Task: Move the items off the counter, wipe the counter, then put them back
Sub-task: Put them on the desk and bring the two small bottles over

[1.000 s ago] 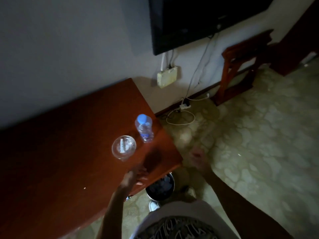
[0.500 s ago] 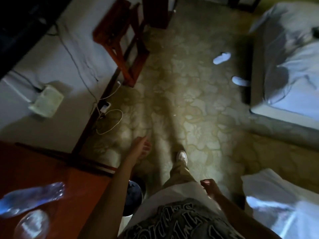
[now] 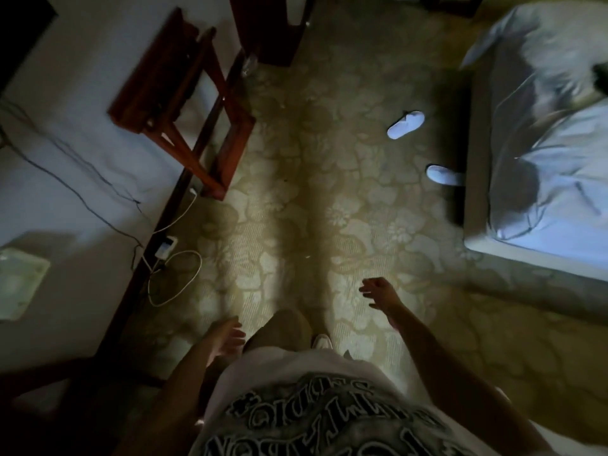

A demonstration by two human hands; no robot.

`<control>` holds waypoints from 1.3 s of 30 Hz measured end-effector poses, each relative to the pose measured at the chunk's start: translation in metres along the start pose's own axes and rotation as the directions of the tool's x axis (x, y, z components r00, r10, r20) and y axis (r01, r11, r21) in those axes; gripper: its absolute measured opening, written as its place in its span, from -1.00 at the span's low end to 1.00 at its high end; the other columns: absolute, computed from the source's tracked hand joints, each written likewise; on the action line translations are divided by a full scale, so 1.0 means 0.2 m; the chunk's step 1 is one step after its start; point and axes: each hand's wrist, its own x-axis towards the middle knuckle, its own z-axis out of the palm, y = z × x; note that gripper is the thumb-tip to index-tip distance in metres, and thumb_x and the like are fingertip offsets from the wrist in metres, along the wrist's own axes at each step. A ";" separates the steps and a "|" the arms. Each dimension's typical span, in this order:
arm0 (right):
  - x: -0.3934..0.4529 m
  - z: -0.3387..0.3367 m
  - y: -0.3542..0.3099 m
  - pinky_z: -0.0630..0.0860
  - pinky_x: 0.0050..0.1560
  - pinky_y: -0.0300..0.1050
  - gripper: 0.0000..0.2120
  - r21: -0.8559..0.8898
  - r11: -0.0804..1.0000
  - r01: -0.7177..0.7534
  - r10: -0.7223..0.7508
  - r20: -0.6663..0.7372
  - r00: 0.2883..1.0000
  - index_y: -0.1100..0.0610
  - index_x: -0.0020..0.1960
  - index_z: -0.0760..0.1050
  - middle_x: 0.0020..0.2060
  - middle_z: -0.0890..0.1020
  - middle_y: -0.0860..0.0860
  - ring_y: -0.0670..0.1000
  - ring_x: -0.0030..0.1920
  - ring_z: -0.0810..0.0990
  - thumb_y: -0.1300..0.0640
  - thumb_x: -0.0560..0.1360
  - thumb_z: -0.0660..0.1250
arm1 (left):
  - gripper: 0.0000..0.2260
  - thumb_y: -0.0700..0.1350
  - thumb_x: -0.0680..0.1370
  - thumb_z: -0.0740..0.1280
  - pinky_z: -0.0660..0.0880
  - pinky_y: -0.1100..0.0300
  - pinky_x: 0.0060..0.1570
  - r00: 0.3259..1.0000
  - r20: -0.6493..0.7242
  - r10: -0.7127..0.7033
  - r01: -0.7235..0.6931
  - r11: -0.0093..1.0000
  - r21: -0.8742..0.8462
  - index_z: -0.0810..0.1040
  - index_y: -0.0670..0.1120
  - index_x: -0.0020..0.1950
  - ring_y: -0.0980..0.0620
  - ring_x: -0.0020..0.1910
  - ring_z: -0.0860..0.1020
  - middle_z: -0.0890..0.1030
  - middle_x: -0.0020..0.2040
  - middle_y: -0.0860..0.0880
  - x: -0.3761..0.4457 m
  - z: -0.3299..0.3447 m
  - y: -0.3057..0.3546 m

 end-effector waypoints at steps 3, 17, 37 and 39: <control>0.20 -0.09 -0.19 0.49 -0.12 -0.11 -0.74 0.036 0.999 -0.001 0.001 0.005 1.000 0.17 0.18 0.43 0.03 0.62 0.09 0.06 0.06 0.58 0.03 0.59 0.26 | -0.73 -0.01 0.63 0.23 0.52 0.01 0.03 0.999 0.023 0.022 -0.024 0.998 0.063 0.55 -0.21 0.05 -0.11 -0.20 0.59 0.63 -0.14 -0.16 0.00 0.05 0.31; 0.72 -0.52 -0.69 0.29 -0.46 -0.31 -0.80 0.328 0.864 -0.382 0.456 -0.187 0.870 0.21 -0.18 0.44 -0.44 0.47 0.01 -0.11 -0.48 0.44 0.19 0.61 0.21 | -0.66 -0.01 0.65 0.20 0.51 0.10 -0.10 0.938 0.267 0.223 -0.319 0.856 0.406 0.53 -0.24 0.25 -0.15 -0.01 0.61 0.63 0.13 -0.23 0.34 0.66 2.69; 2.89 -1.54 -3.33 0.36 -0.24 -0.18 -0.84 0.114 0.989 -0.099 0.110 -0.100 0.989 0.16 0.10 0.47 -0.19 0.63 0.05 -0.06 -0.24 0.57 0.14 0.61 0.17 | -0.67 -0.02 0.65 0.20 0.40 0.03 0.07 0.996 0.081 0.040 -0.047 0.995 0.087 0.54 -0.26 0.19 -0.10 -0.08 0.55 0.59 0.11 -0.21 0.85 0.99 4.60; 3.07 -1.61 -3.63 0.41 -0.17 -0.14 -0.88 0.084 0.996 -0.003 0.012 -0.099 0.995 0.17 0.04 0.48 -0.27 0.64 -0.03 -0.09 -0.26 0.60 0.20 0.60 0.18 | -0.70 -0.02 0.65 0.19 0.38 0.03 0.08 0.995 0.086 0.045 -0.050 0.997 0.055 0.54 -0.23 0.15 -0.10 -0.09 0.54 0.58 0.13 -0.22 0.94 1.02 4.79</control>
